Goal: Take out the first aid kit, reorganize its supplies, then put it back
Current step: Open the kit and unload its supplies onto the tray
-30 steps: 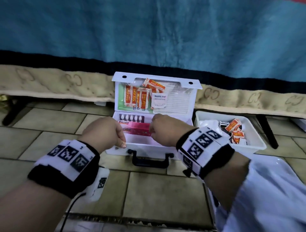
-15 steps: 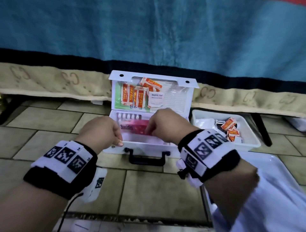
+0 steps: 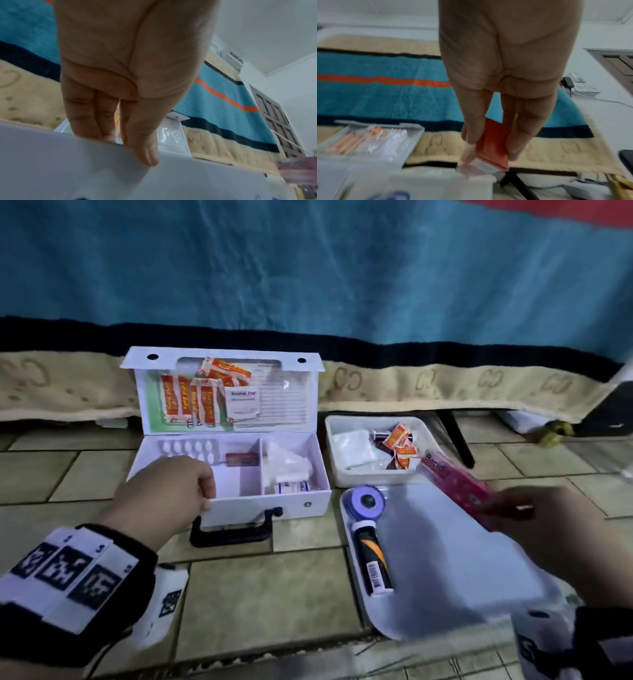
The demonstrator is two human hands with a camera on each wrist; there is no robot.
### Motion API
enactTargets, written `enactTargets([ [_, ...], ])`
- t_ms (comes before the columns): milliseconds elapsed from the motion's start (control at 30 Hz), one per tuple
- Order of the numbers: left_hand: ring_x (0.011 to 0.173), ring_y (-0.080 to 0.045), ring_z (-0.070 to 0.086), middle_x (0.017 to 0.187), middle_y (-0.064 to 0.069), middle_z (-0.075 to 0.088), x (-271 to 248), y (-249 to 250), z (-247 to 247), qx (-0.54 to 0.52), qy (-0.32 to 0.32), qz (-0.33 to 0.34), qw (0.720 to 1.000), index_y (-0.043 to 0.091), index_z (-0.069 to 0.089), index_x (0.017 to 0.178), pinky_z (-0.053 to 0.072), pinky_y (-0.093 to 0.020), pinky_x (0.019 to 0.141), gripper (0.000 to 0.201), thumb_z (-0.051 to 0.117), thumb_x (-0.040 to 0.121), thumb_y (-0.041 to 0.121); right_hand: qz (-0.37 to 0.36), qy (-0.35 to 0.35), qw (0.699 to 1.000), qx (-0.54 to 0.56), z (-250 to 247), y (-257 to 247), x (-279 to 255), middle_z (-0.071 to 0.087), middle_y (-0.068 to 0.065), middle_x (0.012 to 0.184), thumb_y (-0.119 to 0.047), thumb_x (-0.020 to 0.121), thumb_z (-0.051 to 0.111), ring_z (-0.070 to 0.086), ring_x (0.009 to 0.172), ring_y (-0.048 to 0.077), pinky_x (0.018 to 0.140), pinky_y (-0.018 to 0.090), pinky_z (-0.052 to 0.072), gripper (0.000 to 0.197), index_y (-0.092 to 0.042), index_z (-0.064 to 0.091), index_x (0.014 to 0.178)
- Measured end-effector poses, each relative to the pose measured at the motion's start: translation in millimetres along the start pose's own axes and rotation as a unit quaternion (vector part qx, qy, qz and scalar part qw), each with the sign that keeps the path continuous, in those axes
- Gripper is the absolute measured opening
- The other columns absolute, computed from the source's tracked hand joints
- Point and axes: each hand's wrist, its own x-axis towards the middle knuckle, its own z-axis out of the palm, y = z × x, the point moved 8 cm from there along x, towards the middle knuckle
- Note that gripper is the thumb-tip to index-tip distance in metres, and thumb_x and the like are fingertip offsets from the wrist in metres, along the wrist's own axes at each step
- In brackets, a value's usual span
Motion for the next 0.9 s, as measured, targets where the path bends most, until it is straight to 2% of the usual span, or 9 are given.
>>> enactTargets([
  [67, 0.06, -0.007, 0.058, 0.064, 0.012, 0.061, 2.5, -1.6, 1.0, -0.007, 0.003, -0.007, 1.0, 0.026, 0.058, 0.062, 0.039, -0.024, 0.055, 0.026, 0.069, 0.08, 0.01, 0.046, -0.022, 0.998, -0.034, 14.6, 23.9, -7.9, 0.064, -0.004, 0.051, -0.015, 0.069, 0.078, 0.061, 0.055, 0.017, 0.056, 0.032, 0.046, 0.019, -0.03, 0.071, 0.06],
  [133, 0.063, -0.008, 0.057, 0.069, 0.009, 0.062, 2.5, -1.2, 0.1, -0.008, -0.002, -0.006, 1.0, 0.026, 0.059, 0.061, 0.037, -0.024, 0.053, 0.025, 0.072, 0.077, 0.011, 0.055, -0.043, 0.995, -0.065, 28.3, 35.7, -12.8, 0.057, -0.002, 0.045, -0.022, 0.072, 0.074, 0.055, 0.05, 0.021, 0.053, 0.031, 0.043, 0.015, -0.023, 0.07, 0.058],
  [267, 0.067, -0.009, 0.058, 0.069, 0.008, 0.064, -1.8, 1.4, -4.0, -0.019, 0.004, -0.006, 1.0, 0.024, 0.062, 0.06, 0.035, -0.021, 0.053, 0.022, 0.078, 0.071, 0.015, 0.044, -0.057, 0.993, -0.09, 45.7, 47.6, -10.8, 0.056, 0.0, 0.048, -0.018, 0.075, 0.071, 0.053, 0.05, 0.019, 0.049, 0.027, 0.038, 0.034, -0.029, 0.059, 0.045],
  [367, 0.064, -0.013, 0.057, 0.065, 0.004, 0.063, -6.1, -9.3, -11.2, -0.026, 0.024, -0.026, 0.999, 0.019, 0.062, 0.059, 0.039, -0.027, 0.055, 0.023, 0.083, 0.066, 0.022, 0.055, -0.115, 0.983, -0.134, 60.0, 51.4, -11.8, 0.072, 0.002, 0.076, -0.02, 0.074, 0.071, 0.065, 0.075, 0.023, 0.064, 0.03, 0.048, 0.01, -0.03, 0.074, 0.074],
  [467, 0.061, -0.018, 0.059, 0.061, 0.0, 0.064, -8.7, -28.2, -22.1, -0.039, 0.031, -0.051, 0.997, 0.016, 0.061, 0.056, 0.047, -0.032, 0.061, 0.026, 0.087, 0.061, 0.018, 0.051, -0.123, 0.975, -0.177, 57.4, 43.9, -8.5, 0.067, 0.004, 0.083, -0.035, 0.072, 0.072, 0.064, 0.076, 0.024, 0.065, 0.029, 0.047, 0.005, -0.036, 0.071, 0.077],
  [533, 0.061, -0.018, 0.06, 0.06, 0.001, 0.064, -9.3, -37.4, -25.7, -0.044, 0.026, -0.06, 0.997, 0.016, 0.063, 0.055, 0.046, -0.03, 0.059, 0.025, 0.087, 0.059, 0.016, 0.003, -0.099, 0.981, -0.17, 48.0, 10.8, -2.4, 0.066, 0.005, 0.091, -0.035, 0.075, 0.071, 0.061, 0.077, 0.023, 0.065, 0.027, 0.042, 0.015, -0.032, 0.073, 0.09],
  [633, 0.061, -0.014, 0.058, 0.059, 0.003, 0.063, -9.0, -42.4, -23.9, -0.038, 0.017, -0.065, 0.997, 0.018, 0.063, 0.054, 0.036, -0.026, 0.052, 0.024, 0.087, 0.061, 0.019, -0.109, -0.109, 0.983, -0.102, 50.7, -68.8, 3.2, 0.064, -0.003, 0.108, -0.035, 0.082, 0.066, 0.06, 0.094, 0.015, 0.072, 0.021, 0.034, 0.023, -0.03, 0.069, 0.104],
  [767, 0.058, -0.005, 0.055, 0.059, 0.009, 0.06, -8.7, -43.9, -21.4, -0.025, 0.022, -0.067, 0.997, 0.017, 0.065, 0.061, 0.034, -0.022, 0.051, 0.019, 0.083, 0.068, 0.022, -0.28, -0.235, 0.926, -0.095, 98.5, -179.1, -5.7, 0.057, -0.004, 0.123, -0.041, 0.086, 0.06, 0.053, 0.111, 0.014, 0.085, 0.025, 0.041, 0.038, -0.033, 0.056, 0.123],
  [900, 0.059, -0.005, 0.053, 0.063, 0.01, 0.058, -9.2, -44.6, -21.3, -0.019, 0.014, -0.073, 0.997, 0.02, 0.064, 0.062, 0.033, -0.021, 0.049, 0.019, 0.08, 0.072, 0.024, -0.389, -0.251, 0.879, -0.111, 141.5, -267.0, -5.7, 0.05, 0.002, 0.136, -0.035, 0.09, 0.057, 0.049, 0.12, 0.02, 0.098, 0.032, 0.042, 0.046, -0.022, 0.049, 0.134],
])
